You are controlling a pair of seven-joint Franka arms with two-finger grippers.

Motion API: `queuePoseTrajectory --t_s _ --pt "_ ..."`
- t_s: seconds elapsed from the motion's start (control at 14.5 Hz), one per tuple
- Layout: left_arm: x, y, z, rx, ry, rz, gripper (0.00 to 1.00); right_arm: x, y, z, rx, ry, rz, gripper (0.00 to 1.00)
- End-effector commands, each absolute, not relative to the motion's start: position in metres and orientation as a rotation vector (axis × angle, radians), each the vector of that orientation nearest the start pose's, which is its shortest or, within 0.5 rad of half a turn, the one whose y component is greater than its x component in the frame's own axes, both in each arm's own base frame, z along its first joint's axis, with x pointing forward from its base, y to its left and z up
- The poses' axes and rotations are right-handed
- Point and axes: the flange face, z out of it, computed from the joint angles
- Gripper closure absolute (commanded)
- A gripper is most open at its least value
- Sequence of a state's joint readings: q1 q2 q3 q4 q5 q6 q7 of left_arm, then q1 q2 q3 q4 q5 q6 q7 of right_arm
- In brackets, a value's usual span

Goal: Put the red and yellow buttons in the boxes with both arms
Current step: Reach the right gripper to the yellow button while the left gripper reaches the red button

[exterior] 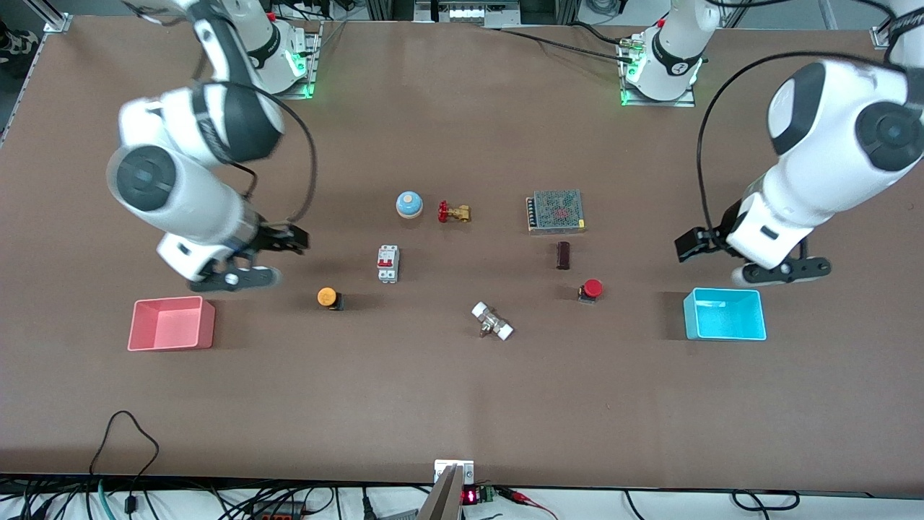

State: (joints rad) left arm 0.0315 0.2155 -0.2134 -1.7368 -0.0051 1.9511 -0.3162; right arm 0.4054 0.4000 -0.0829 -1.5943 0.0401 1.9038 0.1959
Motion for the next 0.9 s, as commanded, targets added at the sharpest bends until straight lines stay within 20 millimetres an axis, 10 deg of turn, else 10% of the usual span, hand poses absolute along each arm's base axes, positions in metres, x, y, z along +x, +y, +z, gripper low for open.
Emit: queuePoseTrajectory --t_s 0.0,0.28,0.83 --pt "0.622 -0.129 0.426 -3.195 -0.249 0.028 0.00 0.638 0.230 0.354 -3.143 -0.171 0.111 0.00" --pt "0.633 -0.153 0.382 -3.209 -0.303 0.010 0.00 0.648 0.234 0.294 -3.151 -0.184 0.094 0.00" --pt "0.632 -0.211 0.285 -3.189 -0.350 0.044 0.00 0.652 0.237 0.249 -3.096 -0.099 0.122 0.00"
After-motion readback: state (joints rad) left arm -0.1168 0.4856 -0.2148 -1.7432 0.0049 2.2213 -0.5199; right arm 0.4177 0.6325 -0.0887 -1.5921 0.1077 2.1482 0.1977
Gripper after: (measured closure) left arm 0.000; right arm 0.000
